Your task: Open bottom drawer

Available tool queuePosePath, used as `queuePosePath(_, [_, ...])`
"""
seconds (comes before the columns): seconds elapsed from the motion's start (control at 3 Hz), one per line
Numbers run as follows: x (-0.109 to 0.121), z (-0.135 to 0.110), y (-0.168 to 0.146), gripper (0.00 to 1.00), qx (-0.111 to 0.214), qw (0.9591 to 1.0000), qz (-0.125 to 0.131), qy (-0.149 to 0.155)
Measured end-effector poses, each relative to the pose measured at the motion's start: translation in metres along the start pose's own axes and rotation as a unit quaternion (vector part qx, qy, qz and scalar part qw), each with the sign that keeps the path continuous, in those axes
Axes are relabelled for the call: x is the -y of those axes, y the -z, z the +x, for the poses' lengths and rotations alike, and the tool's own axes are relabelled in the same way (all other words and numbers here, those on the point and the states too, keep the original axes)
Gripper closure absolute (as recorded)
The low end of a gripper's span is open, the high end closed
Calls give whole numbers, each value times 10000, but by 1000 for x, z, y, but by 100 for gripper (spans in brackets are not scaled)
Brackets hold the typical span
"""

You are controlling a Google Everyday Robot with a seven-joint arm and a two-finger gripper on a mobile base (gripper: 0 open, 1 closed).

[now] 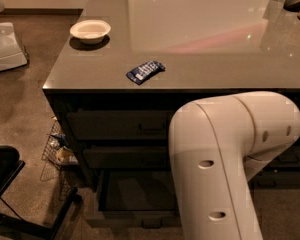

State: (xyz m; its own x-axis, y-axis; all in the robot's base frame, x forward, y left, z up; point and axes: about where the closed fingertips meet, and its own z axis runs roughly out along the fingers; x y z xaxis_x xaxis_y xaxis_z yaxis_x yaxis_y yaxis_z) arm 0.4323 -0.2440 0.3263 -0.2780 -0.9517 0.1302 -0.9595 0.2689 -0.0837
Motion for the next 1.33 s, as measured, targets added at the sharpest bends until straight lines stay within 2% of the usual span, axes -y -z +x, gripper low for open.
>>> queuePosePath(0.33, [38,-30,-32,100,570,9978,107,307])
queuePosePath(0.67, [60,-52,-64,100,944,9943,117,487])
queuePosePath(1.0, [76,-69,-112,100,1373,9887,-97,600])
queuePosePath(1.33, [92,-93,-140,100,1908,9792,-282,628])
